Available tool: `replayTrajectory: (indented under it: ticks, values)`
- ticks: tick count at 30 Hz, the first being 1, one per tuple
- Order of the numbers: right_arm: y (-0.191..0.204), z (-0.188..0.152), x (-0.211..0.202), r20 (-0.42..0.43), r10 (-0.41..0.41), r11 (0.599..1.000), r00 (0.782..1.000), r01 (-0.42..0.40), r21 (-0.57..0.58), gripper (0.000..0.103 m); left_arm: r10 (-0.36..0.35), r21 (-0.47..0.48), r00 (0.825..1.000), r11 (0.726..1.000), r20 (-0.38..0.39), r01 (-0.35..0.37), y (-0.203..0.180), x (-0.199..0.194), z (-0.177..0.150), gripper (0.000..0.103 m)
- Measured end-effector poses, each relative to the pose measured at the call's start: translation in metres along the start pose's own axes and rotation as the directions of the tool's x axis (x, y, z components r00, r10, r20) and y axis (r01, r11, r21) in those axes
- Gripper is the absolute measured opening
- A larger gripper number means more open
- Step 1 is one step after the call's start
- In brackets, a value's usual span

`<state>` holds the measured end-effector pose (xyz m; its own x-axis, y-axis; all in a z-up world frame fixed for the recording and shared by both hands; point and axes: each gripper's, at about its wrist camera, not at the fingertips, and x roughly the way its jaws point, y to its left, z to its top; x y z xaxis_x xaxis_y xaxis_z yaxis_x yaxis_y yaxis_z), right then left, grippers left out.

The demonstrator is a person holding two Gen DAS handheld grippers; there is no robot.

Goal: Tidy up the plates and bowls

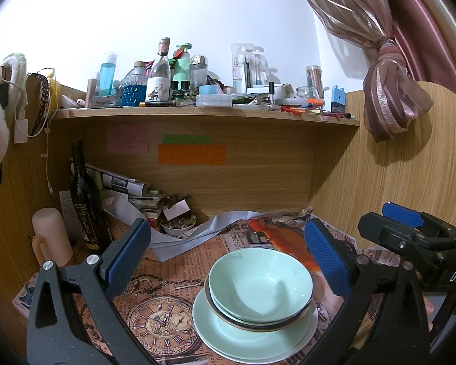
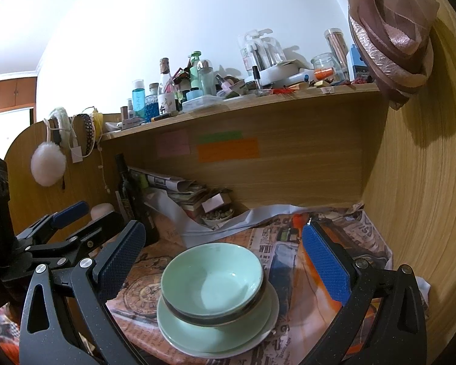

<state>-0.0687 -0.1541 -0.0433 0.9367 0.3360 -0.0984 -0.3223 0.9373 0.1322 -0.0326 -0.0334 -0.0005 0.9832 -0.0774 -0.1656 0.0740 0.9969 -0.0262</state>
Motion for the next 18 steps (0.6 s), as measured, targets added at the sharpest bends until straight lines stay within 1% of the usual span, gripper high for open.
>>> replayTrajectory:
  ticks: [18]
  values:
    - [0.0045,-0.0013,-0.0003,0.000,-0.001,1.000,1.000,0.001,0.010,0.103,-0.001,-0.001,1.000,1.000,-0.002,0.001,-0.0011,0.0009,-0.0001,0.103]
